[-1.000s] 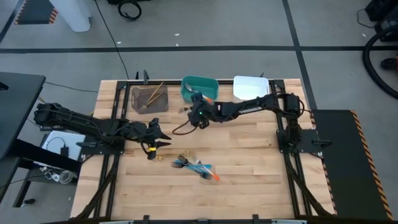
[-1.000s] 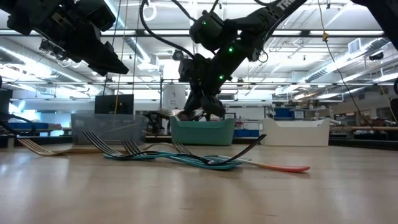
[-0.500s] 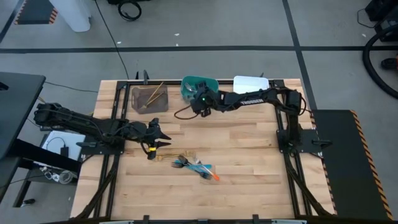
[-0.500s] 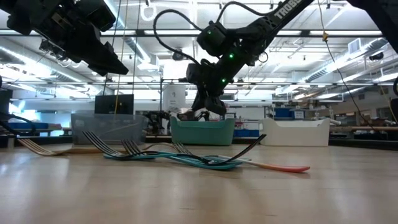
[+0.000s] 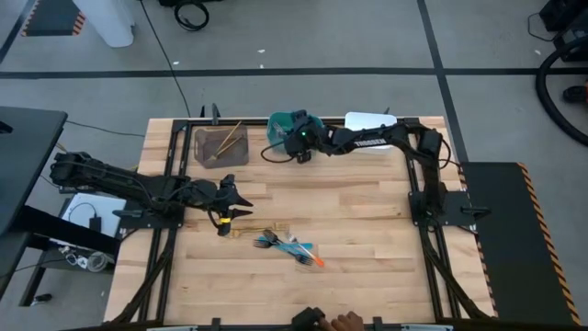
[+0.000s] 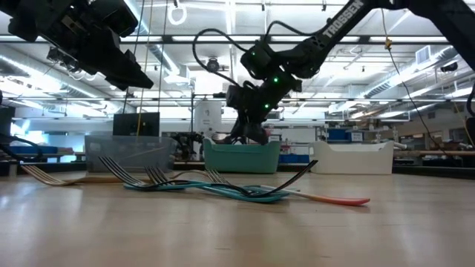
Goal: Sort silverware by color (type)
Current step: Put the orange fork into the blue bin
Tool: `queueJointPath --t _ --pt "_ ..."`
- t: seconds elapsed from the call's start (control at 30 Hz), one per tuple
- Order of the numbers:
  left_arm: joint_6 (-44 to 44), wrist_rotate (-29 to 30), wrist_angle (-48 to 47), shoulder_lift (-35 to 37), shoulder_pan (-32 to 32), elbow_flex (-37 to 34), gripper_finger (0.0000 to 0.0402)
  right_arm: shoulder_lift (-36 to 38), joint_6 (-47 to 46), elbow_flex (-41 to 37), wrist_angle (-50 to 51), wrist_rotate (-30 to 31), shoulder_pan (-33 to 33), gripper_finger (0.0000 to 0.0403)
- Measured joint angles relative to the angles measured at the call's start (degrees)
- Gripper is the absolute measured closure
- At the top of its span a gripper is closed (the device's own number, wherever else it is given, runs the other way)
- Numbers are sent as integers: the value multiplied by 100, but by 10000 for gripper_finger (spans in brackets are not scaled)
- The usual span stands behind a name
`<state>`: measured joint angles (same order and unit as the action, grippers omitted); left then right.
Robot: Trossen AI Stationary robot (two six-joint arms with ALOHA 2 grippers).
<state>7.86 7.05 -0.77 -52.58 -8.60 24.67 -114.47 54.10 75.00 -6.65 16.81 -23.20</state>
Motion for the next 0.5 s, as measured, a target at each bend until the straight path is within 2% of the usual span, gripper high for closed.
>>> queueJointPath --t 0.5 --pt "-13 0 -16 0 0 0 290 -169 -402 2 -182 -518 -407 391"
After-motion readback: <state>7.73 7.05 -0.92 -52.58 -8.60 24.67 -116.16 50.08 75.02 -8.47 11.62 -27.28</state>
